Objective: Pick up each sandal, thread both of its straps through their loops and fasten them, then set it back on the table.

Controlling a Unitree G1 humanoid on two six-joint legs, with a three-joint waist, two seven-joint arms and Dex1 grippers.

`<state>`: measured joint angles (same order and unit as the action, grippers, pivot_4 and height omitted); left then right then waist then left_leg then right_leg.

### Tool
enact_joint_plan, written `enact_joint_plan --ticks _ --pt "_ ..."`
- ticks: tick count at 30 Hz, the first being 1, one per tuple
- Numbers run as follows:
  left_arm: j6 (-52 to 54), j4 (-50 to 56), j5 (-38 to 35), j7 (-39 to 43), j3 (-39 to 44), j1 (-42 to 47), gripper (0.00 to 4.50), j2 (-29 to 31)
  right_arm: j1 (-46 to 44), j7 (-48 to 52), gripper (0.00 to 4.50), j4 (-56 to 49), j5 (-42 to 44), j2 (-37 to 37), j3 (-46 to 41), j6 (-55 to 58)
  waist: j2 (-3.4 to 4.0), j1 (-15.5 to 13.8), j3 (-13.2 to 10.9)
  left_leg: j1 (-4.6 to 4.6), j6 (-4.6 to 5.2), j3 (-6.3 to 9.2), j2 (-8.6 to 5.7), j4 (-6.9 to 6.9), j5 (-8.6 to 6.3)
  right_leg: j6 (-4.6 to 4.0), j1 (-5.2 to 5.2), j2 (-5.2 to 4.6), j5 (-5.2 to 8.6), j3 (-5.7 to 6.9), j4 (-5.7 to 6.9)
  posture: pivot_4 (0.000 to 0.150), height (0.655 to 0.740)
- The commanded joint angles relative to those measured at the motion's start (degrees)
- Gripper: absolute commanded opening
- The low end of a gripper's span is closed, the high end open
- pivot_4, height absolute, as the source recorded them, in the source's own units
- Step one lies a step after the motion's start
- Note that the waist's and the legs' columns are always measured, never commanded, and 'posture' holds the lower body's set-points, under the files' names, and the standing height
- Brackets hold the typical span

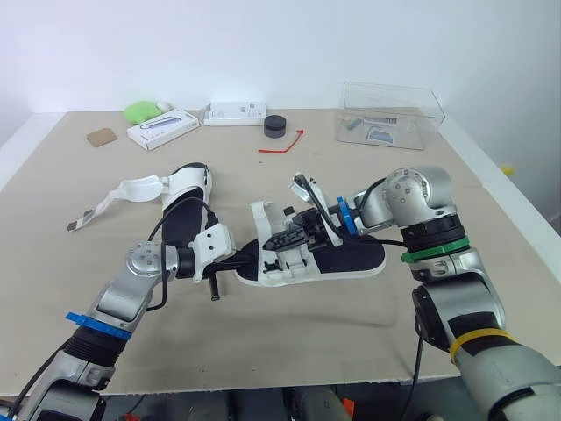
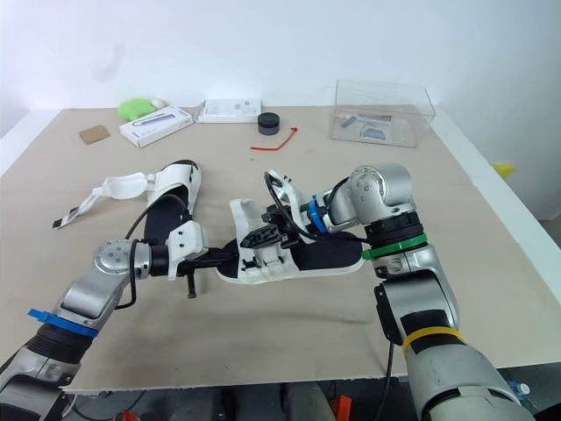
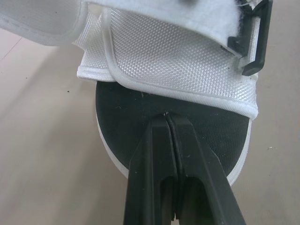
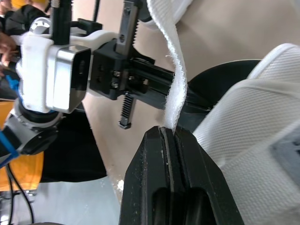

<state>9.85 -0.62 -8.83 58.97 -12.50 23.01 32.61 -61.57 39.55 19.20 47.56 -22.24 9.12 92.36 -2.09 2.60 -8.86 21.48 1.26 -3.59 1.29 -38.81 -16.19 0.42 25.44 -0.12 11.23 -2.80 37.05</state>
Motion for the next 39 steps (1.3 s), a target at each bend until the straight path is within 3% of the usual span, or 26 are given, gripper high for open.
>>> enact_joint_plan --ticks 1,17,30,39 --pt "0.8 -1.1 1.7 -0.1 -0.9 -1.4 0.0 0.9 -0.4 -1.5 0.06 -0.2 3.2 -0.5 -0.1 0.1 0.0 0.0 0.0 0.0 0.0 0.0 0.0 0.0 0.0 0.0 0.0 0.0 0.0 0.0 0.0 0.15 0.7261" --pt "0.5 -1.1 1.9 -0.4 -1.2 -1.6 0.0 0.7 -0.5 -12.5 0.06 6.0 13.8 -1.3 -1.4 0.1 0.0 0.0 0.0 0.01 0.0 0.01 0.0 0.0 0.0 0.03 -0.01 0.01 0.02 -0.01 -0.02 0.15 0.7261" --pt "0.4 -1.2 1.9 -0.3 -1.1 -1.7 0.0 1.0 1.6 -13.4 0.06 2.5 9.4 -2.7 -0.9 0.1 0.0 0.0 0.0 0.05 0.02 0.05 0.0 0.01 -0.01 0.18 -0.02 0.0 0.1 -0.01 -0.06 0.15 0.7261" --pt "0.4 -1.3 1.8 -0.3 -1.0 -1.6 0.0 1.0 3.6 -11.6 0.06 -9.0 11.6 -4.4 1.9 0.1 0.0 0.0 0.0 0.1 0.03 0.12 0.0 0.03 -0.02 0.42 -0.01 -0.02 0.26 -0.01 -0.1 0.15 0.7261"
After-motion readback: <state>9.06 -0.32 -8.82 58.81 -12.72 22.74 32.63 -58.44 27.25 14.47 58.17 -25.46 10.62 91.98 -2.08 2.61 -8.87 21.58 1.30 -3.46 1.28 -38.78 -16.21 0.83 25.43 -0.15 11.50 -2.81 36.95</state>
